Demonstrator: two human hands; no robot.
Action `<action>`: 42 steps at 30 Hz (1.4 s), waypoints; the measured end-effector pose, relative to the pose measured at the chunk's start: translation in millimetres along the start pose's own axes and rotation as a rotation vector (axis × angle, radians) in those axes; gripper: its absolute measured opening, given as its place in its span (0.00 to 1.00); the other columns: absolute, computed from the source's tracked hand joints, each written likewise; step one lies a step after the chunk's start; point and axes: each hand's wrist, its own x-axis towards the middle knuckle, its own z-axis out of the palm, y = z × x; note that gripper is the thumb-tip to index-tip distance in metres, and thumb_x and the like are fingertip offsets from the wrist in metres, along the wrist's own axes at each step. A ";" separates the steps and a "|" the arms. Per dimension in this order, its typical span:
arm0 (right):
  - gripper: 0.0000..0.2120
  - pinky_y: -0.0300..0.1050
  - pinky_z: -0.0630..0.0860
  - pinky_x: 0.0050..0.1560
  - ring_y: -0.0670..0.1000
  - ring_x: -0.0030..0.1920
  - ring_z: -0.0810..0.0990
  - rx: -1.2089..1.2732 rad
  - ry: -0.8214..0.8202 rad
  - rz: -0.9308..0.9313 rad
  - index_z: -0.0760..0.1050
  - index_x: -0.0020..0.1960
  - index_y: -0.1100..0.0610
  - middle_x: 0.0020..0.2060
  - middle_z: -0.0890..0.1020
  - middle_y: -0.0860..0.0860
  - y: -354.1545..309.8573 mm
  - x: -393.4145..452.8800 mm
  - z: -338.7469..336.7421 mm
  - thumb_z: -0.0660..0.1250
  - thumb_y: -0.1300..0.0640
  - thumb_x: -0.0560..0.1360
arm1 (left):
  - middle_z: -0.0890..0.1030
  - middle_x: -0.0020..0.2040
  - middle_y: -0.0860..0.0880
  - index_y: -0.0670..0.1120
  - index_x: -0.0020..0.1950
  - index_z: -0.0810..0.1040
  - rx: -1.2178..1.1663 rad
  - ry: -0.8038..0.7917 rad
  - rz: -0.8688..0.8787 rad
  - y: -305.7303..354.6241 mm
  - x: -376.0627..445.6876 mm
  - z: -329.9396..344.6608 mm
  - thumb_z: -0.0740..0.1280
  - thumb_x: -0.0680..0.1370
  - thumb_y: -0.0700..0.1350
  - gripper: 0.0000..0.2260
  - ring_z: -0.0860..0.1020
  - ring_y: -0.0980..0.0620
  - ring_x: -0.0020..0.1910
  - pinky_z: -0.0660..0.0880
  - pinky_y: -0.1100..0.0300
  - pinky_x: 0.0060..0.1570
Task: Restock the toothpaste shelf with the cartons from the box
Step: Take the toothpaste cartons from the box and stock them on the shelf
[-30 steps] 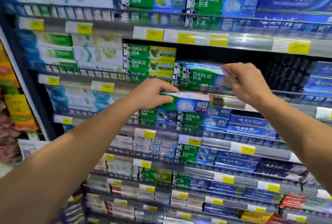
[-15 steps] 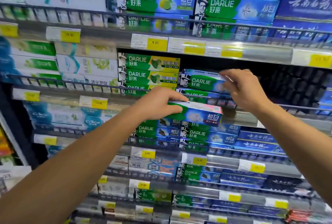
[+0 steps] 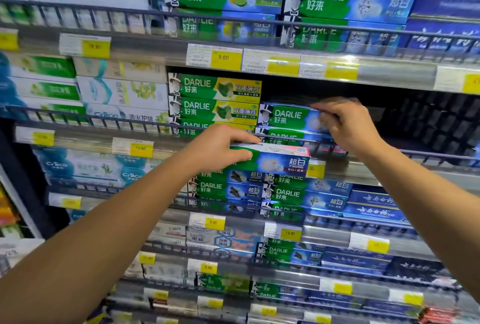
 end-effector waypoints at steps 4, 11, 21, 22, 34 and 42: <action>0.14 0.40 0.66 0.63 0.54 0.60 0.77 0.018 -0.048 0.033 0.80 0.60 0.58 0.57 0.81 0.54 2.7 2.0 -2.4 0.63 0.64 0.77 | 0.77 0.64 0.57 0.57 0.63 0.78 -0.013 0.024 -0.014 4.6 2.5 0.1 0.70 0.76 0.47 0.16 0.73 0.61 0.60 0.68 0.64 0.58; 0.16 0.46 0.69 0.60 0.55 0.58 0.78 0.001 0.053 0.024 0.79 0.61 0.55 0.56 0.82 0.53 0.2 -7.3 -22.1 0.58 0.55 0.77 | 0.78 0.64 0.55 0.58 0.64 0.77 0.068 0.144 0.039 26.8 18.3 7.9 0.69 0.76 0.50 0.16 0.78 0.56 0.53 0.74 0.58 0.56; 0.13 0.43 0.69 0.55 0.50 0.52 0.74 -0.041 0.091 -0.126 0.80 0.55 0.56 0.50 0.82 0.51 5.4 -36.4 -26.5 0.69 0.55 0.72 | 0.79 0.58 0.53 0.59 0.65 0.75 0.307 0.252 0.097 58.5 73.6 24.0 0.66 0.76 0.56 0.17 0.76 0.48 0.59 0.74 0.49 0.55; 0.14 0.44 0.68 0.55 0.51 0.52 0.74 -0.050 0.100 -0.114 0.80 0.56 0.56 0.50 0.81 0.52 7.5 -35.8 -25.1 0.70 0.56 0.71 | 0.79 0.58 0.53 0.59 0.66 0.74 0.317 0.247 0.107 60.2 76.6 24.7 0.66 0.76 0.56 0.18 0.76 0.48 0.58 0.74 0.48 0.55; 0.13 0.41 0.63 0.56 0.56 0.53 0.78 -0.116 0.135 -0.013 0.80 0.57 0.55 0.51 0.83 0.52 27.1 -22.9 -5.3 0.69 0.54 0.74 | 0.75 0.66 0.51 0.51 0.70 0.71 0.568 0.387 0.171 54.0 66.7 50.6 0.66 0.75 0.48 0.22 0.69 0.45 0.62 0.63 0.49 0.62; 0.14 0.46 0.65 0.56 0.58 0.55 0.76 -0.157 0.078 0.044 0.79 0.59 0.52 0.54 0.82 0.51 28.8 -16.2 -1.1 0.66 0.51 0.75 | 0.72 0.69 0.50 0.50 0.73 0.67 0.581 0.320 0.142 53.5 66.3 48.9 0.65 0.75 0.49 0.26 0.66 0.45 0.64 0.62 0.50 0.65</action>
